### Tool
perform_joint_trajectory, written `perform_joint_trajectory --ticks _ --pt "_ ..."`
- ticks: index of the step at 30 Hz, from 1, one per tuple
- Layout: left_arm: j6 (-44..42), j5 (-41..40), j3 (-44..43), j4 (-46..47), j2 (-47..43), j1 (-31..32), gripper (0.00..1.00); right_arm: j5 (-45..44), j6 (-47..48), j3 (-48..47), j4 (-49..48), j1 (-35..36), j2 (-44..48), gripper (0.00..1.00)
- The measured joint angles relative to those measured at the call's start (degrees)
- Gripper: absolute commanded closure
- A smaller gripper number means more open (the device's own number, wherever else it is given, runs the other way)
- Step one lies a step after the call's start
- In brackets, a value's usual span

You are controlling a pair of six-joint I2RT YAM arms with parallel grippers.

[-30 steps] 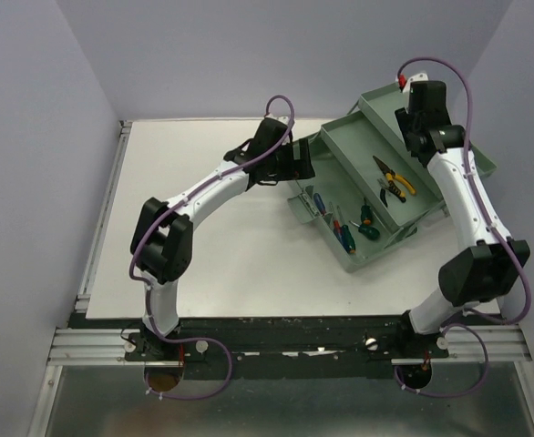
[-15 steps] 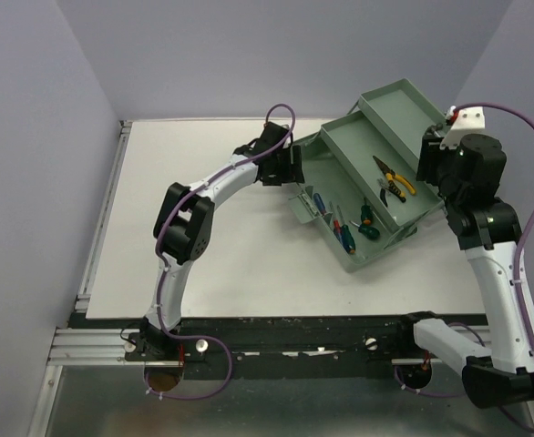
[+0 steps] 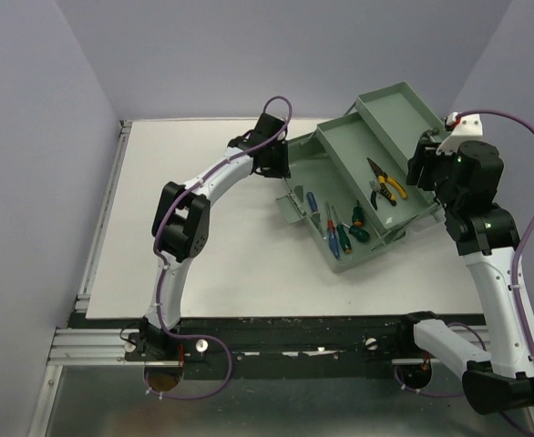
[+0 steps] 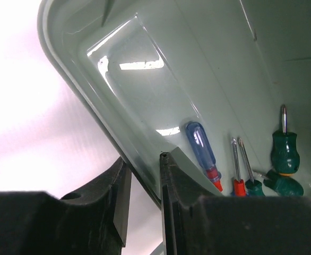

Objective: Pack the tool kit

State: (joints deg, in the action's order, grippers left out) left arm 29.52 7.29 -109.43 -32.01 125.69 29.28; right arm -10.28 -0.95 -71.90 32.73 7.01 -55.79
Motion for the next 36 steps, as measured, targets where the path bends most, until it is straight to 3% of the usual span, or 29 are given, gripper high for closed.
perform_joint_trajectory --ticks 7,14,23,26,33,36 --pt "-5.75 0.28 0.11 -2.23 -0.76 -2.25 1.0 3.87 -3.34 0.76 -0.2 0.0 -0.07 0.33" --pt "-12.61 -2.56 6.12 -3.89 -5.64 -5.6 1.0 6.84 -6.16 0.76 -0.61 0.0 -0.35 0.22" --pt "-17.75 -7.37 14.8 -5.16 -12.72 -12.79 0.99 10.34 -6.97 0.7 -1.25 -1.6 -6.45 0.2" --pt "-18.8 -8.83 14.78 -5.75 -12.98 -13.2 0.86 10.84 -6.47 0.48 -1.31 -3.54 -8.48 0.21" --pt "-20.09 -9.29 15.23 -7.17 -14.73 -13.14 0.4 12.0 -2.6 -0.37 -1.84 -4.76 -13.51 0.28" --pt "-20.98 -9.38 15.61 -8.09 -17.42 -13.03 0.25 11.98 -1.55 -0.48 -1.88 -4.76 -15.43 0.3"
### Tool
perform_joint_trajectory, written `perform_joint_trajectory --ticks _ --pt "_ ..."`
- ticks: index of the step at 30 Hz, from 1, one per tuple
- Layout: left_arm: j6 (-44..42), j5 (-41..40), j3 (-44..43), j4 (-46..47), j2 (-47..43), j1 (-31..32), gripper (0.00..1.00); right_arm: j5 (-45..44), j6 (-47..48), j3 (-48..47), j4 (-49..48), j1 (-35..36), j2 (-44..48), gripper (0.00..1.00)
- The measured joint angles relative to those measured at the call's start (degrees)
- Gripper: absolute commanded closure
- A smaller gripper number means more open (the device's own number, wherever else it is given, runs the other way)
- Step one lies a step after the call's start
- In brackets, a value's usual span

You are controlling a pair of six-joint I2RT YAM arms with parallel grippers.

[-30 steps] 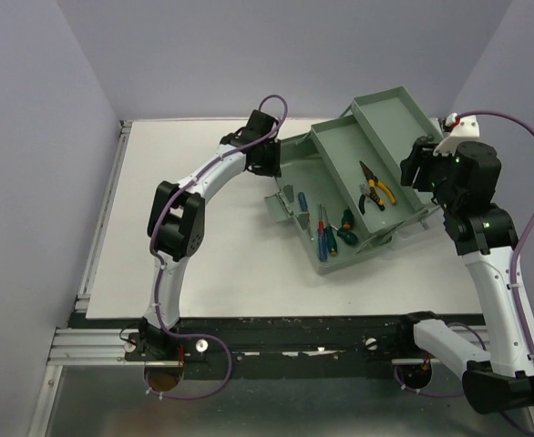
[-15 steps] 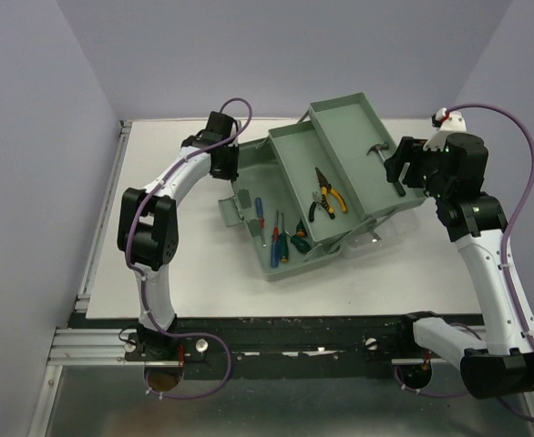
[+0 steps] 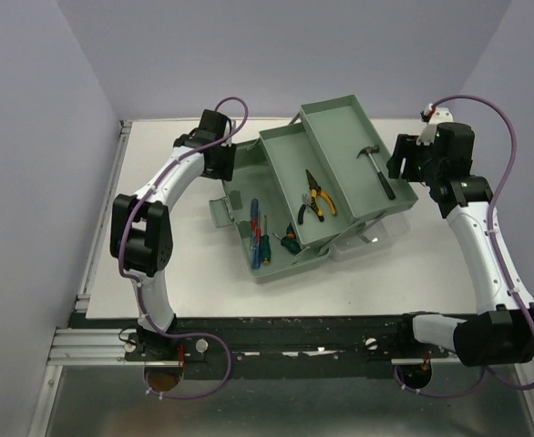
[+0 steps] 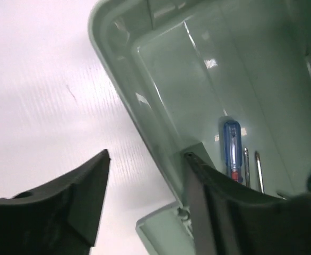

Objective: Pack the tool kit

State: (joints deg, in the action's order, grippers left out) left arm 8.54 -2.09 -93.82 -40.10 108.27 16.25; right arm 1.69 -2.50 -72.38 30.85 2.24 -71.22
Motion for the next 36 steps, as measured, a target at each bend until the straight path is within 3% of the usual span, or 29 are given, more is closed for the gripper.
perform_joint_trajectory --ticks 4,10,19,25,29,36 --pt "-0.55 -0.42 0.31 0.17 -4.87 0.0 0.11 -1.07 1.44 0.0 -0.02 0.0 -1.97 0.37" --pt "-0.57 -1.2 1.68 1.7 -10.97 0.0 0.01 -1.01 3.08 0.0 -0.13 0.0 -3.69 0.55" --pt "0.87 2.97 4.59 3.67 -12.68 -0.28 0.02 1.95 4.83 0.0 -0.33 0.0 -6.32 0.8" --pt "3.26 10.54 4.85 5.05 -8.24 -2.1 0.23 4.72 6.75 0.0 -0.44 -0.37 -6.4 0.99" --pt "3.87 12.17 4.96 5.33 -4.92 -3.1 0.3 6.03 7.72 -0.02 -0.5 -0.48 -6.4 0.99" --pt "4.81 16.06 6.23 7.19 -1.62 -3.5 0.53 8.63 7.82 -0.02 -0.46 -0.5 -6.4 0.99"
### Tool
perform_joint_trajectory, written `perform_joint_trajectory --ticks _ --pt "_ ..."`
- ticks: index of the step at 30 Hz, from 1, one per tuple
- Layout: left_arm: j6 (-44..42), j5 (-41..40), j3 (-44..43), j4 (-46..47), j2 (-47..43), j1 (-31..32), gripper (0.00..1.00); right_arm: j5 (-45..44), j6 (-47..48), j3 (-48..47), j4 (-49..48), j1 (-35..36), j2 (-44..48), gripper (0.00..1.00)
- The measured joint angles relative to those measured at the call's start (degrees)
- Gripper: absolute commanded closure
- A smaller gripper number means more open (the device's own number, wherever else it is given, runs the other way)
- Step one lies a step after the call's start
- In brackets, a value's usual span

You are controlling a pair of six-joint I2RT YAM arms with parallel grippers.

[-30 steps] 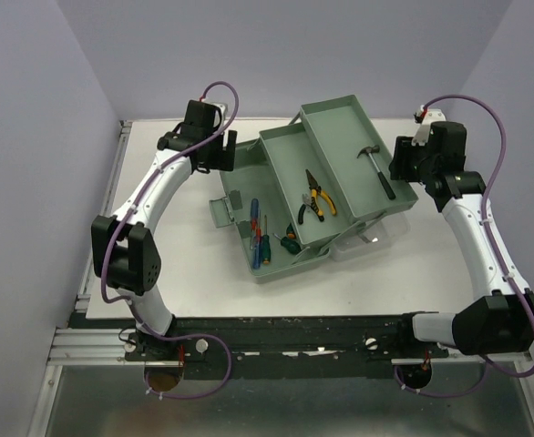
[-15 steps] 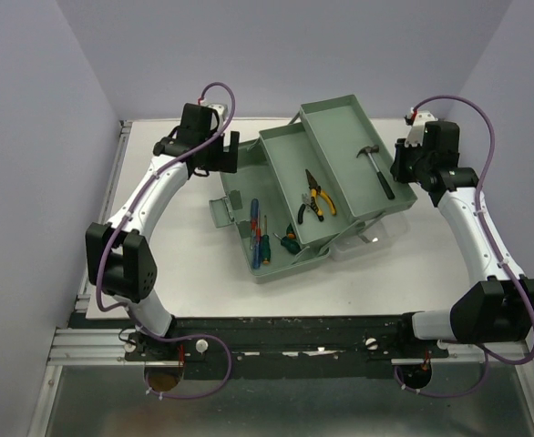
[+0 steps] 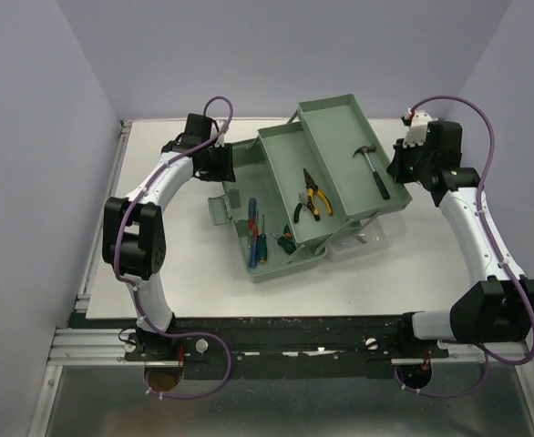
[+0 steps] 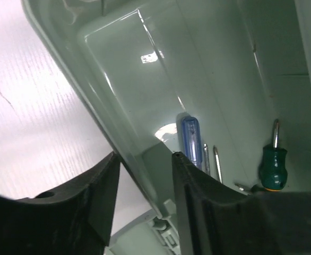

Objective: Pack the tool kit

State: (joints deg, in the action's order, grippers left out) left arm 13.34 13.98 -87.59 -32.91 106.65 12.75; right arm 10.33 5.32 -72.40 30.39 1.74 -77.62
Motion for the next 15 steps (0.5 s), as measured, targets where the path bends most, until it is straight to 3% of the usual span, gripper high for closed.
perform_joint_trajectory --ticks 3,15 --pt "0.22 1.16 0.37 0.74 0.09 -0.74 0.59 1.4 -0.63 -0.09 0.04 -0.42 0.0 0.99" --pt "2.16 4.79 1.92 4.37 0.22 -2.4 0.62 1.68 -3.63 -0.7 0.57 1.75 0.63 0.99"
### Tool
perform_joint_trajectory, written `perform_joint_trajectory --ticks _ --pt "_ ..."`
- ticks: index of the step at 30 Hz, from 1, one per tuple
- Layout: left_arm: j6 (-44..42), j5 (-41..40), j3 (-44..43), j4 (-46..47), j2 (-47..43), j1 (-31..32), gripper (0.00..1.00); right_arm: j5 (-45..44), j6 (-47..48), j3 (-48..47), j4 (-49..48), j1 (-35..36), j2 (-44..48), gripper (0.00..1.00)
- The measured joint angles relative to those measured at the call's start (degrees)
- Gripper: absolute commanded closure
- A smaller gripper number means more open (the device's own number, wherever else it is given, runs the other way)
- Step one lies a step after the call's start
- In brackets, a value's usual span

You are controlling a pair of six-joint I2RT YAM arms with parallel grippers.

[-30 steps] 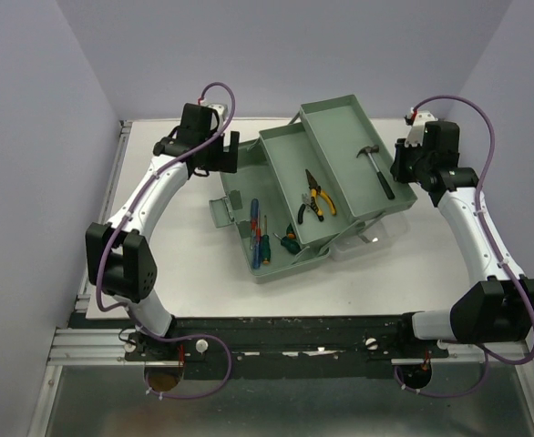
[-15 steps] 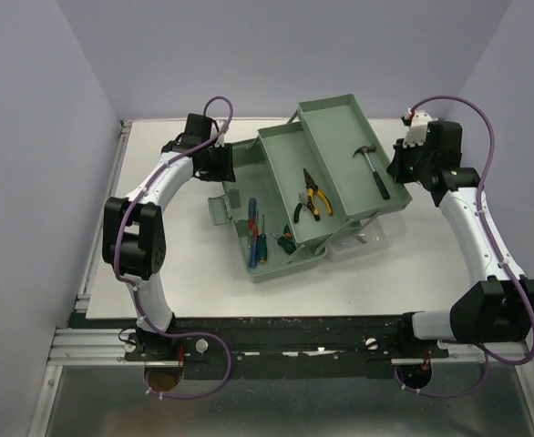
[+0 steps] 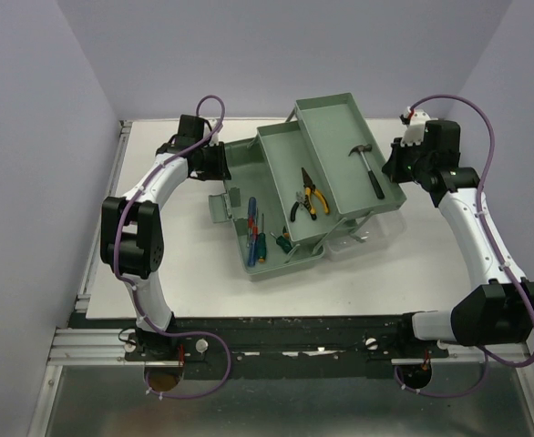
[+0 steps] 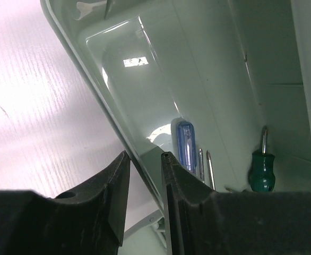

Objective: Pack the tool kit

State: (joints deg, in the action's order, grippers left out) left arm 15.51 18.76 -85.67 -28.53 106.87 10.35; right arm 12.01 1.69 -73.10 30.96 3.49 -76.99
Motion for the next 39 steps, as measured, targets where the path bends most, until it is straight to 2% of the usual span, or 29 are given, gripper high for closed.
perform_joint_trajectory --ticks 12,19,25,34,39 --pt "0.74 0.39 0.42 1.44 0.07 -0.24 0.62 -8.11 -4.87 -3.26 1.64 11.63 -0.2 0.99" --pt "0.87 0.55 0.76 3.34 0.07 -0.24 0.55 -14.64 -7.26 -5.25 1.64 17.42 -2.93 0.99" --pt "0.9 1.64 1.64 5.38 -0.87 -0.24 0.43 -20.35 -8.85 -6.73 1.68 22.73 -5.25 0.99" --pt "1.73 4.17 2.91 6.64 -4.04 -0.57 0.11 -28.96 -11.54 -7.37 0.46 27.41 -8.81 0.99" --pt "3.02 5.73 2.95 6.56 -6.08 -2.25 0.05 -31.58 -12.92 -7.37 -1.18 29.92 -9.68 0.99"
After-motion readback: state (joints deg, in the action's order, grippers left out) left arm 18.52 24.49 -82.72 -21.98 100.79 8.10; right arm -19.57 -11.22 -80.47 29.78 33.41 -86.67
